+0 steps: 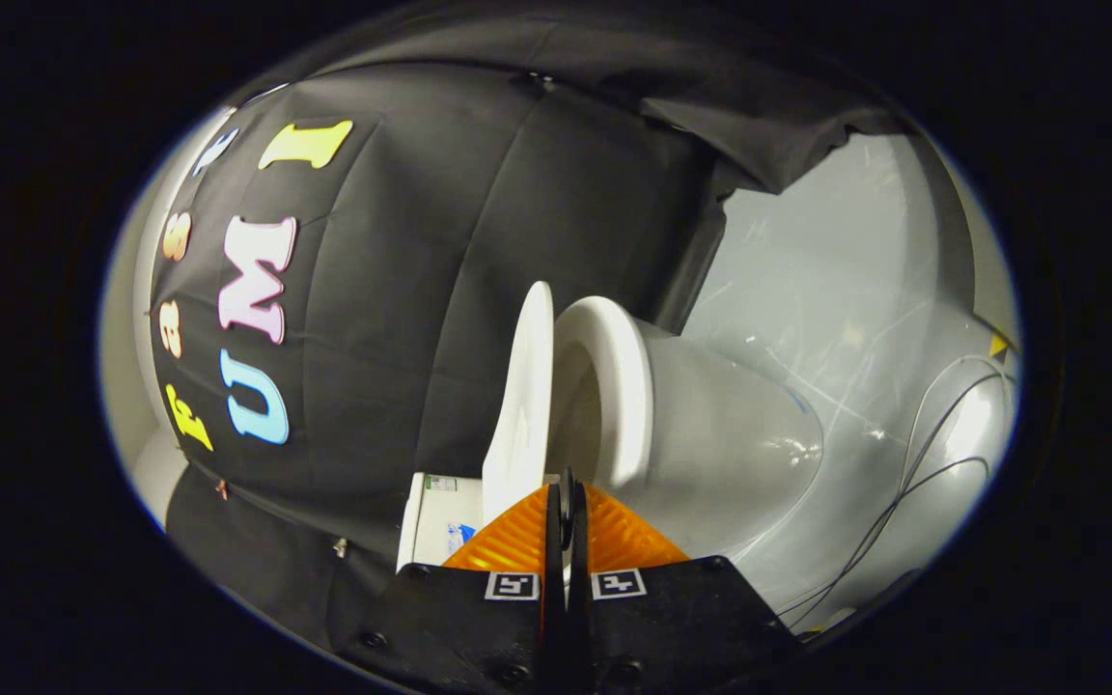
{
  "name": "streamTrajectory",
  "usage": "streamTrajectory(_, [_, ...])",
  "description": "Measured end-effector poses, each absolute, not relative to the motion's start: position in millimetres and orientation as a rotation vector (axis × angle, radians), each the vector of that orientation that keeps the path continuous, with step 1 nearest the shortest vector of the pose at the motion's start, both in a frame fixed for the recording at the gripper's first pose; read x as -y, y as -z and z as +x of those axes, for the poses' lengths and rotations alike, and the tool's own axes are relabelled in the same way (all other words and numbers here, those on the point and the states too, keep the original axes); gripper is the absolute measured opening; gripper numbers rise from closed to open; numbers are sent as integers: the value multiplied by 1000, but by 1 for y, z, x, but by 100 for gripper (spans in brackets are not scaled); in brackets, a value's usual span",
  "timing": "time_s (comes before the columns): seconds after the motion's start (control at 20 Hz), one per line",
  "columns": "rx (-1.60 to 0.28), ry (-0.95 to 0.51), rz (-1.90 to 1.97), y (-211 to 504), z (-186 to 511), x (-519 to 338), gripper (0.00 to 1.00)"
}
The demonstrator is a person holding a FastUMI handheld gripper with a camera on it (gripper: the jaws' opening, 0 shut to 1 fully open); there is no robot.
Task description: Open the toilet lid.
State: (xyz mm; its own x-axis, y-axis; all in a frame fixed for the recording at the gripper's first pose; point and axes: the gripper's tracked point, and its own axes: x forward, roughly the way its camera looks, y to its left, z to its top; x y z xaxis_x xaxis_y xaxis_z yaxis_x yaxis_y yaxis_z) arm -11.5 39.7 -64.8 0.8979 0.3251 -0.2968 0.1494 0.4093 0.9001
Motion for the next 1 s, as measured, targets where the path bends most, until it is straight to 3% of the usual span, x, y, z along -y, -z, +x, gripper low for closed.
streamTrajectory(0.75, [-373, -126, 864, -87, -19, -108, 6])
streamTrajectory(1.0, [-354, -69, 710, -117, -20, -134, 6])
